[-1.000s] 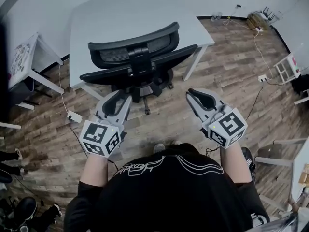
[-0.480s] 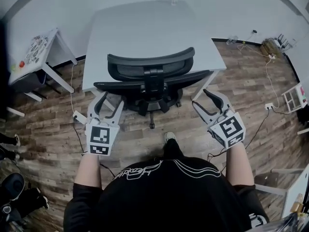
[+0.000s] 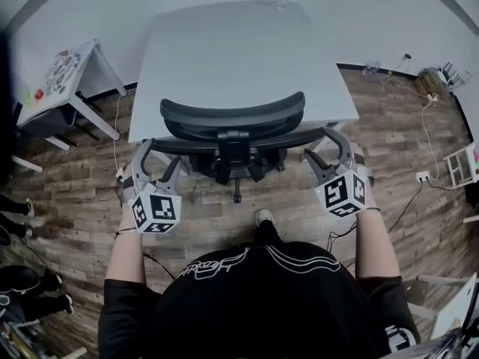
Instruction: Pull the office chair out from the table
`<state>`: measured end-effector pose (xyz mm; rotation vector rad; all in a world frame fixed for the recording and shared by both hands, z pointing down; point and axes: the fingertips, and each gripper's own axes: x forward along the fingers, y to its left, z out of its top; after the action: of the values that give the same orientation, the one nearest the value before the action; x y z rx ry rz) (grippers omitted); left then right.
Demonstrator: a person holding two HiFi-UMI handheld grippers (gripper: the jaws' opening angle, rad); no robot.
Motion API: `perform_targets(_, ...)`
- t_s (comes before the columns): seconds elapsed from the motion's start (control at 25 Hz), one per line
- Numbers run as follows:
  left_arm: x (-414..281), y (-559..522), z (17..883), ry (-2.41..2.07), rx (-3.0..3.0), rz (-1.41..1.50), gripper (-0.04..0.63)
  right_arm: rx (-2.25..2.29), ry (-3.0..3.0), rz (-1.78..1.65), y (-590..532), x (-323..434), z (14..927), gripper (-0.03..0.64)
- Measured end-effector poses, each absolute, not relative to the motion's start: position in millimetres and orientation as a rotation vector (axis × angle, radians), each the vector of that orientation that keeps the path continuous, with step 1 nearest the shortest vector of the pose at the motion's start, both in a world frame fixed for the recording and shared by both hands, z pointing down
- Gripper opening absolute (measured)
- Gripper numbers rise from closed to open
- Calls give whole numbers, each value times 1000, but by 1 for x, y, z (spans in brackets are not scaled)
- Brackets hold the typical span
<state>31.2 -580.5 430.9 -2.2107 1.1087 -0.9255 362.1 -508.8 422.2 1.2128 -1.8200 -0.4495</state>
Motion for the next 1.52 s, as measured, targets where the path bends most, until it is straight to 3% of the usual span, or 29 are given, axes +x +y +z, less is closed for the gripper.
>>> perform_targets(0.32, 31, -596, 445, 933, -2109, -1047, 307, 1010, -1629, -643, -533, 373, 445, 273)
perform_targets(0.92, 26, -621, 473, 797, -1988, -1180, 303, 988, -1653, -633, -546, 366, 457, 265)
perform_targets(1.08, 26, -625, 472, 837, -1933, -1168, 224, 985, -1644, -638, -546, 367, 457, 241)
perform_targets(1.52, 26, -626, 474, 839, -1975, -1196, 218, 971, -1633, -533, -549, 369, 460, 236)
